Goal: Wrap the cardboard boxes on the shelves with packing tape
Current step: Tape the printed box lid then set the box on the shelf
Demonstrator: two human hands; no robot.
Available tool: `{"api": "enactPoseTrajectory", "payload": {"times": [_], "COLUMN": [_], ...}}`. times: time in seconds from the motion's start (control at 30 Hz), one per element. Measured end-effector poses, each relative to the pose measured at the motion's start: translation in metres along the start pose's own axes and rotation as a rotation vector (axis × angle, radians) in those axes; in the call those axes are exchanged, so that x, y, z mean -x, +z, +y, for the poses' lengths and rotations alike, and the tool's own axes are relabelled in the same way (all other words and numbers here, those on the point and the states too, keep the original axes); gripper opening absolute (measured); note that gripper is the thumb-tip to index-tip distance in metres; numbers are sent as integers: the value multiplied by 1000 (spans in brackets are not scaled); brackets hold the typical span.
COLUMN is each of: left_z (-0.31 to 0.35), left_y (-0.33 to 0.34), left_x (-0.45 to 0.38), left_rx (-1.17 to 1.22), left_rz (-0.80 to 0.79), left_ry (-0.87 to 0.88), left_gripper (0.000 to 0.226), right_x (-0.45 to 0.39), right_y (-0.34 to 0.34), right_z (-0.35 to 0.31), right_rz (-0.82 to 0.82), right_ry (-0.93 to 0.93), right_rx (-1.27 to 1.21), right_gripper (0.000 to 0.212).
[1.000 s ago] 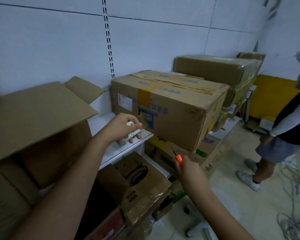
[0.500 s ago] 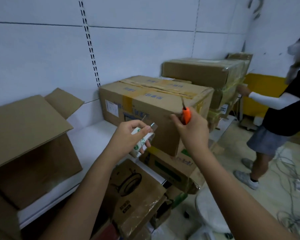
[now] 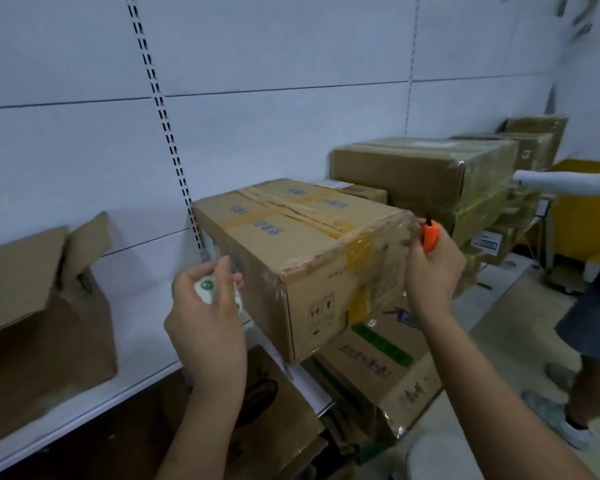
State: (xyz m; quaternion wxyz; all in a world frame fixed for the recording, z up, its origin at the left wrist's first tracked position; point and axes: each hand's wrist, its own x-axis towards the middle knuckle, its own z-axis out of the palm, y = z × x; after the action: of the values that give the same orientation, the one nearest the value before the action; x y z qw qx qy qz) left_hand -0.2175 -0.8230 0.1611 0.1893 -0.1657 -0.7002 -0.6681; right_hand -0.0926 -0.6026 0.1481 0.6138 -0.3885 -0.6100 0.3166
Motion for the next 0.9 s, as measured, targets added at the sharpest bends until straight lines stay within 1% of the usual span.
{"api": "enactPoseTrajectory", "payload": {"times": [0.07, 0.13, 0.23, 0.3, 0.43, 0.53, 0.57, 0.63, 0.73, 0.8, 0.9], "left_z": [7, 12, 15, 14, 15, 16, 15, 12, 11, 12, 11], "left_y": [14, 29, 50, 60, 73, 80, 81, 82, 82, 80, 67], "left_x": [18, 34, 52, 58, 65, 69, 70, 70, 71, 76, 81], "left_rx": [-59, -118, -182, -164, -134, -134, -129, -108, -80, -69, -83], "left_rz": [41, 37, 36, 77, 177, 212, 220, 222, 220, 222, 268], "left_ry": [-11, -2, -1, -37, -100, -111, -113, -124, -134, -130, -143], "left_gripper": [38, 41, 37, 35, 34, 31, 30, 30, 33, 35, 42], "right_x": [-34, -61, -87, -96, -113, -128, -132, -136, -133, -126, -100], "right_y": [-3, 2, 13, 13, 0, 0, 1, 3, 1, -7, -22], "right_z": [21, 37, 54, 62, 69, 67, 65, 61, 58, 55, 51], "right_rz": [-31, -119, -318, -401, -570, -673, -695, -725, -748, -764, -728], "right_ry": [-73, -111, -47, -23, -92, -191, -232, -271, -259, -233, -228], "right_rx": [26, 53, 99, 71, 64, 203, 271, 364, 391, 367, 290], "right_gripper": [30, 23, 27, 31, 35, 23, 22, 28, 42, 41, 31]}}
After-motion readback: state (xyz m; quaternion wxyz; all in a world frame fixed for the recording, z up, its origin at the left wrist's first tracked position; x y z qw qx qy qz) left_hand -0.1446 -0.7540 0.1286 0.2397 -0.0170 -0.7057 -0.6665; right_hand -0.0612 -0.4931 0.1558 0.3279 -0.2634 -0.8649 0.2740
